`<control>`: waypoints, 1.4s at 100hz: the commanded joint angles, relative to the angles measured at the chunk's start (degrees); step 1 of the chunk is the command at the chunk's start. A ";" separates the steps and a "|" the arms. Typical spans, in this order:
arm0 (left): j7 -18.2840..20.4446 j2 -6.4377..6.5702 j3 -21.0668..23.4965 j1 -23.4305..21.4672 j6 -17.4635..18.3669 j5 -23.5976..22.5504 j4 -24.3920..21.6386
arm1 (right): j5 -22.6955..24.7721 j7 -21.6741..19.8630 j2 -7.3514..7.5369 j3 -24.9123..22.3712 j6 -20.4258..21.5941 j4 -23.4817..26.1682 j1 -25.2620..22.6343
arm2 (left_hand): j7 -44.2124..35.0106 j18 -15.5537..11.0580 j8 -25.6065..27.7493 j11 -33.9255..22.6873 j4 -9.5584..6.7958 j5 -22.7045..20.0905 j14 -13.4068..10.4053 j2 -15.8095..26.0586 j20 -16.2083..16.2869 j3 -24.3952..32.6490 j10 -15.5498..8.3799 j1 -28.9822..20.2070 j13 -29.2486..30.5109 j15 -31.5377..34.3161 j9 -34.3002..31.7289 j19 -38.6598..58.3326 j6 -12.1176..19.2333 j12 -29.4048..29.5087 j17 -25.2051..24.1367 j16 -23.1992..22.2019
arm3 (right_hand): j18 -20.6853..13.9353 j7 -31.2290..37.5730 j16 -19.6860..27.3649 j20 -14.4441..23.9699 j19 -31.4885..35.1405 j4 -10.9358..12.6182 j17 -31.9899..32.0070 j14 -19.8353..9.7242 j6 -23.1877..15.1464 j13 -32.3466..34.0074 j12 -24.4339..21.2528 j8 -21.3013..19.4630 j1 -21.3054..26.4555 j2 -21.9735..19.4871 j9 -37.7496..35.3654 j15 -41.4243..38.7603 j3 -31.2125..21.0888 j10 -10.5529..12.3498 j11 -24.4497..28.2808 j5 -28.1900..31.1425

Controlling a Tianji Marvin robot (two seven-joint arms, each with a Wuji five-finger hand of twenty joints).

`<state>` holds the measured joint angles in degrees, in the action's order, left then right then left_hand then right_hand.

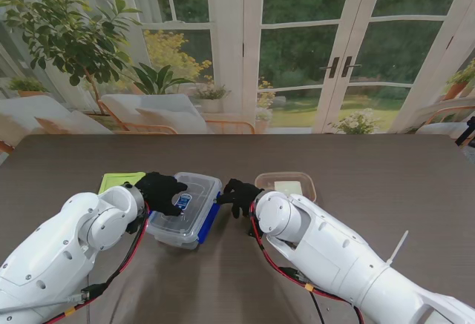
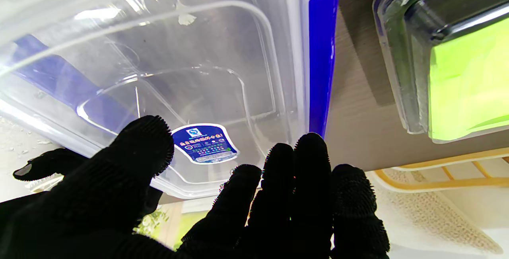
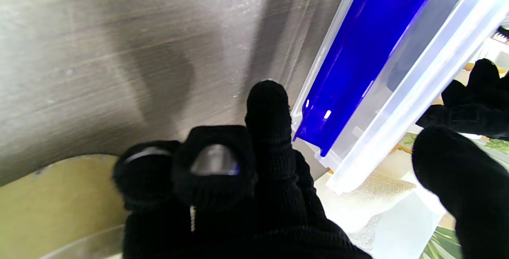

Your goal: Pair container bodies with their lids

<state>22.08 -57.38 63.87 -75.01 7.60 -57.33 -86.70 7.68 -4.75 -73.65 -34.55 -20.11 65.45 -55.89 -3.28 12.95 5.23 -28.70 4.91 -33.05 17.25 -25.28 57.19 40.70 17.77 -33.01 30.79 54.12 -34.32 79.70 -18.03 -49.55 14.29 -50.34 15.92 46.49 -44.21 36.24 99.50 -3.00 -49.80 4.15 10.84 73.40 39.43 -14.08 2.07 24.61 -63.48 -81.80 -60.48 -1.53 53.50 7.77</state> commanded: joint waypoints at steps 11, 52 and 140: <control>0.96 0.08 0.21 -1.01 0.51 -1.16 0.72 | -0.27 -0.97 -0.12 0.06 -0.35 -0.25 -0.52 | 0.54 -0.14 -0.51 0.71 1.57 0.92 1.23 1.16 0.76 -1.96 -0.77 2.03 -0.80 -0.94 -2.34 -1.03 -1.33 2.35 -0.67 0.26 | 3.28 1.36 -0.64 -1.04 5.09 1.08 -15.38 0.81 0.73 1.75 -0.83 0.46 -0.52 -1.35 -2.07 -2.03 -0.29 -0.86 0.39 -2.83; -0.94 -0.10 -0.47 -0.08 1.00 -1.11 1.77 | -0.65 -0.80 -0.43 0.19 -0.68 -1.51 -0.65 | 1.18 -0.08 -0.80 1.05 1.07 2.95 1.50 3.42 0.76 -4.62 -0.52 2.64 -0.84 -0.78 -1.63 -1.04 1.19 2.45 -0.88 0.11 | 3.25 -2.65 -0.23 -1.26 5.03 1.07 -15.03 0.93 0.62 1.75 -1.42 2.89 -0.93 -2.53 -0.23 -1.41 1.05 -0.92 0.06 -3.14; -3.85 -0.33 -1.56 -1.09 1.58 -1.23 2.07 | -3.06 0.38 -1.21 -0.53 -3.97 -1.14 -2.96 | -4.35 -0.08 3.75 1.74 0.52 1.78 1.70 4.50 1.31 -6.37 -0.90 2.31 -1.08 -0.74 0.09 -1.32 5.81 2.65 -1.62 -0.20 | 4.82 -4.71 0.09 -1.32 4.69 0.76 -13.91 2.41 3.55 1.66 -3.32 5.01 -0.95 -3.59 -0.05 -1.16 2.69 -2.31 -0.31 -2.99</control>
<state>16.58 -57.48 62.68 -75.33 9.19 -58.48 -85.29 5.04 -3.66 -74.43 -35.30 -24.05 64.70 -58.40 -6.92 12.94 8.38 -29.28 4.88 -31.43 17.90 -22.41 57.23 35.08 19.66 -32.60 30.79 53.56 -34.34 79.07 -13.08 -49.62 14.12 -50.30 18.64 40.94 -44.26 36.12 99.99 -3.00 -49.27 5.61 14.35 73.40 36.94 -8.46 2.07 22.47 -63.32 -81.82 -59.14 -2.65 53.53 7.21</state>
